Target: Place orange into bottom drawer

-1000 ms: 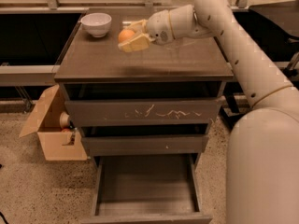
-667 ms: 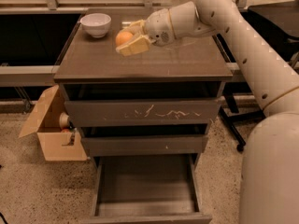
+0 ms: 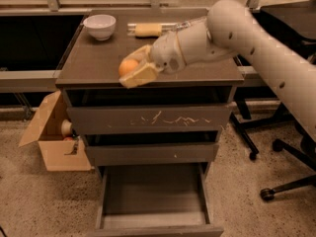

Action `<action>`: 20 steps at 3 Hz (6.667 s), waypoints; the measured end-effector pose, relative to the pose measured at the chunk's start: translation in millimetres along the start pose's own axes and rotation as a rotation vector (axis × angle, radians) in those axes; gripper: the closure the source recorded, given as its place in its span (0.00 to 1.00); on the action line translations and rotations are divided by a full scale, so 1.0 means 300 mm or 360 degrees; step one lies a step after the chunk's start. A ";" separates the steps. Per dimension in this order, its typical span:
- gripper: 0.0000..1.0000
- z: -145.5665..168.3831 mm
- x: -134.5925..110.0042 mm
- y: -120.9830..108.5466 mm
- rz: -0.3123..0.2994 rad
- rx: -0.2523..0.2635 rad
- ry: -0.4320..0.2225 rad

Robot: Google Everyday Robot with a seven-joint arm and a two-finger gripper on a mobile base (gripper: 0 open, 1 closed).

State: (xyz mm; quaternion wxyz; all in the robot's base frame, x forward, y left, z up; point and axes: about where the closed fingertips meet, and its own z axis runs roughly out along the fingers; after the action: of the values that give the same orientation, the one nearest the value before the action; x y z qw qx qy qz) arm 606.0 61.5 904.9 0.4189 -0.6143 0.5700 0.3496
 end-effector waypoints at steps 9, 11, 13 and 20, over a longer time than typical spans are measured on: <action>1.00 0.397 1.142 0.524 0.0535 0.0019 0.0079; 1.00 0.490 1.571 0.641 0.0690 -0.0008 0.0236; 1.00 0.580 1.844 0.680 0.0855 -0.0053 0.0279; 0.00 0.551 2.461 0.423 0.0945 0.0139 0.0195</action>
Offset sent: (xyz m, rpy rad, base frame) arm -0.0244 0.0060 -0.0509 0.0246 0.0760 -0.0178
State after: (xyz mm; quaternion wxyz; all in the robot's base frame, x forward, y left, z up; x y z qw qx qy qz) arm 566.1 -88.2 153.5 0.2893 -0.4221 0.7634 0.3942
